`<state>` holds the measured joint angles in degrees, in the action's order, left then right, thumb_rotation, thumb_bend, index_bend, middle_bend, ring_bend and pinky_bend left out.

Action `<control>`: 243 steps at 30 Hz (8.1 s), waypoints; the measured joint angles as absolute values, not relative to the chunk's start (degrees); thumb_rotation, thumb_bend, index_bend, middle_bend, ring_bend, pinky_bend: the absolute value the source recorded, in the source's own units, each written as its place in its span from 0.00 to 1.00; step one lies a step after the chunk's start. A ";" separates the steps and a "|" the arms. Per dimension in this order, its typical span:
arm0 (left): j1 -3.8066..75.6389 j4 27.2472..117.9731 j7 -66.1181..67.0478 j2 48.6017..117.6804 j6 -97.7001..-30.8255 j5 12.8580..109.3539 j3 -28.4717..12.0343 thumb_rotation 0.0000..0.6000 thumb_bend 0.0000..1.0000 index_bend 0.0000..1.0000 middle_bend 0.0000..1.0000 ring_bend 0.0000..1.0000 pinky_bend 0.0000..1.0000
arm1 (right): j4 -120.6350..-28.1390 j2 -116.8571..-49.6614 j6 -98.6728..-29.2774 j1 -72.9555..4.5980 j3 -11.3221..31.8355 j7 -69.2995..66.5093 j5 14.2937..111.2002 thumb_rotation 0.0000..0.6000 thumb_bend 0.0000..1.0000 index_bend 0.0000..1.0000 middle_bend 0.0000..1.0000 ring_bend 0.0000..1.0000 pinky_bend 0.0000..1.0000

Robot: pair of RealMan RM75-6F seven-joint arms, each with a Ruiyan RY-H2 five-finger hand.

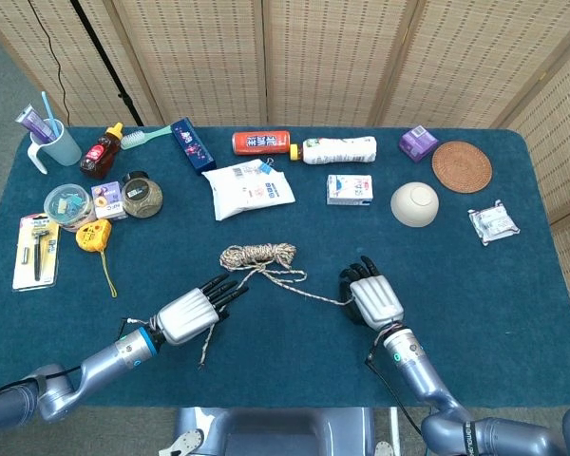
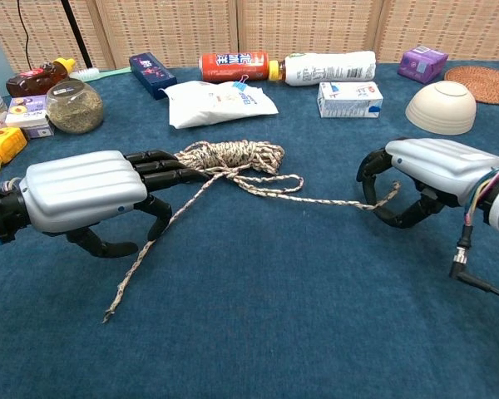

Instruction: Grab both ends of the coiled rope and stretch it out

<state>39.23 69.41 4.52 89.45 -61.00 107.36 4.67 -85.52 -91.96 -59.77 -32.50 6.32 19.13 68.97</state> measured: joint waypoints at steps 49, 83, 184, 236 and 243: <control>39.43 68.25 5.33 91.27 -62.53 103.35 7.26 1.00 0.35 0.51 0.00 0.00 0.00 | -85.33 -91.82 -59.31 -32.24 6.33 18.53 69.01 1.00 0.51 0.60 0.26 0.16 0.00; 39.80 66.98 6.36 93.45 -61.50 101.84 7.22 1.00 0.35 0.52 0.00 0.00 0.00 | -85.29 -91.44 -59.20 -31.97 6.33 18.36 68.67 1.00 0.51 0.61 0.26 0.16 0.00; 30.72 71.71 1.22 74.28 -74.02 89.67 -0.59 1.00 0.48 0.65 0.08 0.00 0.00 | -86.49 -79.27 -63.64 -30.20 10.27 17.59 67.96 1.00 0.51 0.62 0.28 0.16 0.00; 23.64 59.36 -4.20 68.22 -71.40 78.03 -7.15 1.00 0.48 0.65 0.08 0.00 0.00 | -83.37 -73.33 -64.59 -26.38 10.52 15.17 64.40 1.00 0.51 0.63 0.28 0.17 0.00; 23.60 59.02 -4.18 68.30 -71.07 77.97 -7.47 1.00 0.48 0.65 0.08 0.00 0.00 | -83.36 -73.26 -64.66 -26.12 10.36 15.01 64.58 1.00 0.51 0.63 0.28 0.17 0.00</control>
<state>23.60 59.02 -4.18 68.30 -71.07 77.97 -7.47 -83.36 -73.26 -64.66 -26.12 10.36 15.01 64.58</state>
